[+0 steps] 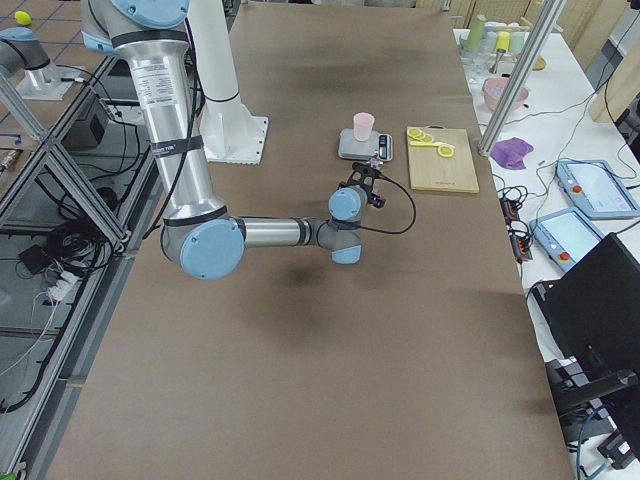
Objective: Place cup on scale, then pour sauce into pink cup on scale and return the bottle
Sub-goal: 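Open the right gripper and withdraw the right arm from the dispenser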
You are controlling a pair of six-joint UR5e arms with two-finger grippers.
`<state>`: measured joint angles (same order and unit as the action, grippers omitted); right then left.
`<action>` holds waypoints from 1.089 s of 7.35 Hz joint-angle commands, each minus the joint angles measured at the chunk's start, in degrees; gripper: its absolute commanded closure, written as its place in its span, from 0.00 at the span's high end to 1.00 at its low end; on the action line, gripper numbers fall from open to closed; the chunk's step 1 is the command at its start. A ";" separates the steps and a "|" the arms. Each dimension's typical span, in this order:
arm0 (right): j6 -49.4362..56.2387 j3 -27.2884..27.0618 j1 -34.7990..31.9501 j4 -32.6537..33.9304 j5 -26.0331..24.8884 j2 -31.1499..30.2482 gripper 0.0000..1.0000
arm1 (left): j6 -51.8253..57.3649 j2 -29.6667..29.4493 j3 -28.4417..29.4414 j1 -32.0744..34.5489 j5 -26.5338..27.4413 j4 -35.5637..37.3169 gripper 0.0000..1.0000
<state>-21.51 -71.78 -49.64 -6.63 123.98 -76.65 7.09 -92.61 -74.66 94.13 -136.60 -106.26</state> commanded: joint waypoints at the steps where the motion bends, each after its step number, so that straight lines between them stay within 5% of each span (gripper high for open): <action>1: -4.85 -0.03 -6.41 6.24 3.88 -0.17 0.98 | 0.02 0.06 0.13 0.00 -0.07 0.00 0.98; 8: -20.68 0.50 -22.05 32.86 7.12 -4.83 0.97 | 0.29 1.20 -0.14 0.00 -0.15 -1.32 0.98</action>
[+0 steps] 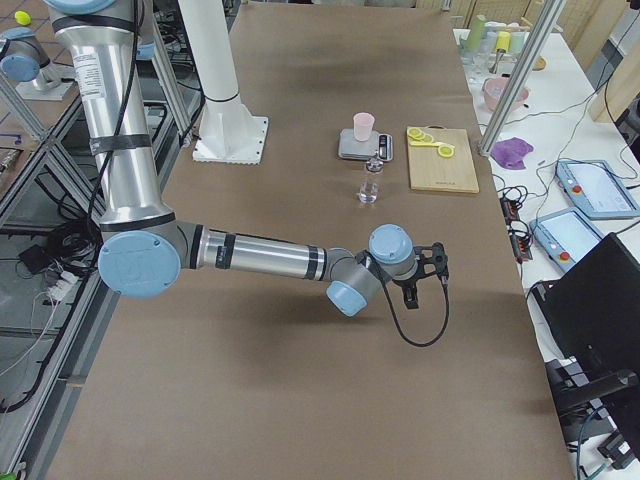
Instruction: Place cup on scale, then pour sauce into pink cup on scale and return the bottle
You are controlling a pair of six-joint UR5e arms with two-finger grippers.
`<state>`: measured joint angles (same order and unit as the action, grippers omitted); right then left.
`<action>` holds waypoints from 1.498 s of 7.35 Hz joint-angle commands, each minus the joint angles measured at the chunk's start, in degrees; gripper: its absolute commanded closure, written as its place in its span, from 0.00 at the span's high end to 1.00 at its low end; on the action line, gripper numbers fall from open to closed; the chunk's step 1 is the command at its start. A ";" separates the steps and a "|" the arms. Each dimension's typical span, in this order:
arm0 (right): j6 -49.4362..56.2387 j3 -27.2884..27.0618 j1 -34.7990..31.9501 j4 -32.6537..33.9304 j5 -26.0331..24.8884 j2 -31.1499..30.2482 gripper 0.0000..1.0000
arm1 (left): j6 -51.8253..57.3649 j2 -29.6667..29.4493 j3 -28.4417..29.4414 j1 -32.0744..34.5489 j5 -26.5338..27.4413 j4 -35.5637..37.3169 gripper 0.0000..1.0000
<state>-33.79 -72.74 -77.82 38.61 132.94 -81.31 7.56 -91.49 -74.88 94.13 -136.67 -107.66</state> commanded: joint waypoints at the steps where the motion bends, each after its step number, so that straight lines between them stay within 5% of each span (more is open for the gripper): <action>1: 11.67 -4.22 -3.55 13.87 -0.05 0.18 0.97 | -0.35 0.00 0.00 0.00 0.09 0.00 0.98; 4: 31.35 -20.55 -6.72 49.42 -6.69 0.44 0.98 | -0.61 0.00 0.35 0.00 0.27 0.61 0.98; 6: 36.76 -24.02 -7.25 62.59 -7.96 1.16 1.00 | -0.70 0.00 0.61 0.00 0.36 2.18 0.98; 11: 35.99 -19.12 -7.08 58.81 -7.44 -7.02 1.00 | -0.88 -0.70 -0.97 -0.09 0.62 8.43 0.98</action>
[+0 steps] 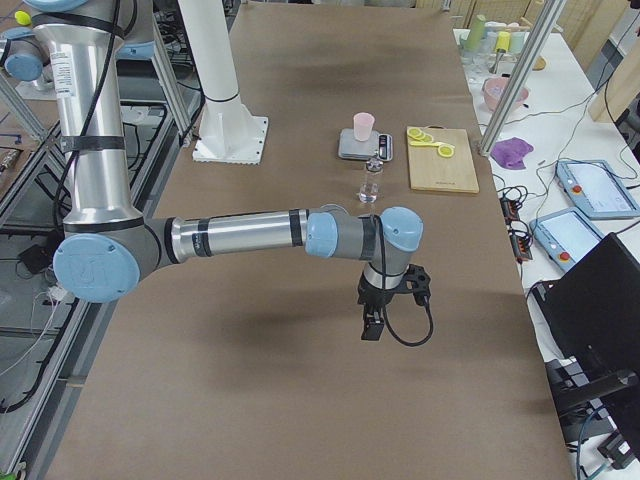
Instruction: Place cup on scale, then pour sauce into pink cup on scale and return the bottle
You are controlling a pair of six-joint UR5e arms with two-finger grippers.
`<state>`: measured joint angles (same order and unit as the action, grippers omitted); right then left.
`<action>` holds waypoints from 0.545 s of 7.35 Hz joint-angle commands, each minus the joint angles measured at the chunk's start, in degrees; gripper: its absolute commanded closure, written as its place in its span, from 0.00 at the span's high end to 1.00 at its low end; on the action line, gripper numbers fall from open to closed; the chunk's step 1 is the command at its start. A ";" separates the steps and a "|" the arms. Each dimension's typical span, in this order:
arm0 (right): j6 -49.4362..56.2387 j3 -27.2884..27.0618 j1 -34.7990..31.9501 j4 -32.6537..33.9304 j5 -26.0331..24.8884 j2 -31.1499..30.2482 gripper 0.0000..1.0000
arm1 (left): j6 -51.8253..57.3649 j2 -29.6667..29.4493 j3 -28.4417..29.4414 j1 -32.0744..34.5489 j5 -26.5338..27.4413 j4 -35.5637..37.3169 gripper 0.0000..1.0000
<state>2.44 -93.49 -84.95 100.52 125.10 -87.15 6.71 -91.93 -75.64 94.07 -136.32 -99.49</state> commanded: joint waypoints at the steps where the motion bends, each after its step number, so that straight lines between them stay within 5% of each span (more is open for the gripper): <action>1: -0.24 3.04 0.04 -6.62 1.89 -1.36 1.00 | -0.03 -0.70 -1.00 -0.12 0.36 1.57 0.98; 4: -0.15 2.88 0.04 -7.01 3.04 -1.54 1.00 | 0.23 -3.96 -10.71 -0.47 3.34 20.67 0.98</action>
<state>2.22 -90.58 -84.90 93.80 127.86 -88.63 6.73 -95.09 -81.06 93.65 -133.87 -87.38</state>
